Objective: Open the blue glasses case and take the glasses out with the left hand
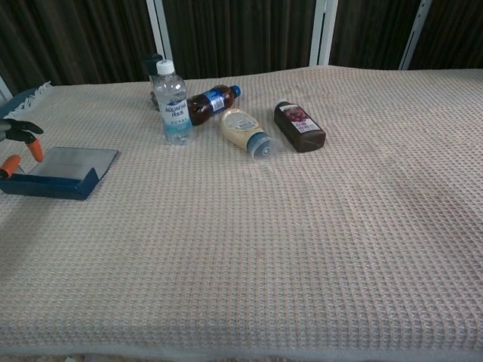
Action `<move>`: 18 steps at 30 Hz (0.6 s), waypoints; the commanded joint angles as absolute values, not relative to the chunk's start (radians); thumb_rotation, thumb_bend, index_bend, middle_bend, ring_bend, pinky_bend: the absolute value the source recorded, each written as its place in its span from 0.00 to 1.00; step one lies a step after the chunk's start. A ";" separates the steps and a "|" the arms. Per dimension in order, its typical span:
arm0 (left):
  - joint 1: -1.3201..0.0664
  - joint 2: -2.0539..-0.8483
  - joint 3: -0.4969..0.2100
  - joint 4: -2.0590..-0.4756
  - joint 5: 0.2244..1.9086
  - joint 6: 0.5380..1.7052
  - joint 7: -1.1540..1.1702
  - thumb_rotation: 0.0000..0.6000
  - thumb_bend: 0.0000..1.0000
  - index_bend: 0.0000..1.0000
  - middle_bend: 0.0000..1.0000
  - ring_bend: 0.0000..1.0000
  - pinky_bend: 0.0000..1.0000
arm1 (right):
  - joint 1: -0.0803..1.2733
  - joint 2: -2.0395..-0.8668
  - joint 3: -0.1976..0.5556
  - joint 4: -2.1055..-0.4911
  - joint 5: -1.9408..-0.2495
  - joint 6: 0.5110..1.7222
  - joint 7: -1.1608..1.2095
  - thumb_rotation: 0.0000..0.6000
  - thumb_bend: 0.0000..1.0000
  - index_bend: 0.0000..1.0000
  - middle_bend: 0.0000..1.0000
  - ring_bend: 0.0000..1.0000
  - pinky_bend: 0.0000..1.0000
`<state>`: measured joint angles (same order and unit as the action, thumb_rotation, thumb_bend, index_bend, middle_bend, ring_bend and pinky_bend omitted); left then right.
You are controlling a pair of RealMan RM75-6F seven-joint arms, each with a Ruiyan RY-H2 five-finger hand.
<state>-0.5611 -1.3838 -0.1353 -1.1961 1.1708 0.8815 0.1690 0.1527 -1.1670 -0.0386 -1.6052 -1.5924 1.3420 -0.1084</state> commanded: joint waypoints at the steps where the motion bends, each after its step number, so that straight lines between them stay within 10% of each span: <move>1: -0.548 -1.396 -0.116 -1.159 1.177 0.875 0.147 1.00 0.66 0.33 0.05 0.00 0.11 | 0.154 -1.168 -0.039 -1.605 -1.591 1.340 -0.111 1.00 0.19 0.00 0.00 0.00 0.00; 18: -0.524 -1.402 -0.082 -1.100 1.191 0.872 0.139 1.00 0.68 0.39 0.05 0.00 0.08 | 0.157 -1.165 -0.050 -1.610 -1.605 1.331 -0.106 1.00 0.19 0.00 0.00 0.00 0.00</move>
<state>-0.5249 -1.4032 -0.0833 -1.0981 1.1901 0.8700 0.1382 0.1571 -1.1652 -0.0502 -1.6100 -1.6049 1.3315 -0.1059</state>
